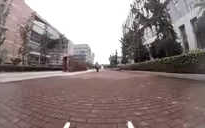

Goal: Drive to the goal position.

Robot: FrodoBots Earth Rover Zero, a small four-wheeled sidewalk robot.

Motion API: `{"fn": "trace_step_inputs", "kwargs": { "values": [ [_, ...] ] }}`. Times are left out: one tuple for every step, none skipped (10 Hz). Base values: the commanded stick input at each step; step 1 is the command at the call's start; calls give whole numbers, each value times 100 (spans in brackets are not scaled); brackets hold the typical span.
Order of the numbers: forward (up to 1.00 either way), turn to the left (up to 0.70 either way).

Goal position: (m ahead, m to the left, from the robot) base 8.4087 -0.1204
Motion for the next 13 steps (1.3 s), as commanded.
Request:
{"fn": "trace_step_inputs", "kwargs": {
  "values": [
    [45, 0],
    [45, 0],
    [45, 0],
    [45, 0],
    [45, 0],
    [45, 0],
    [45, 0],
    [45, 0],
    [45, 0],
    [45, 0],
    [45, 0],
    [45, 0],
    [45, 0]
  ]
}}
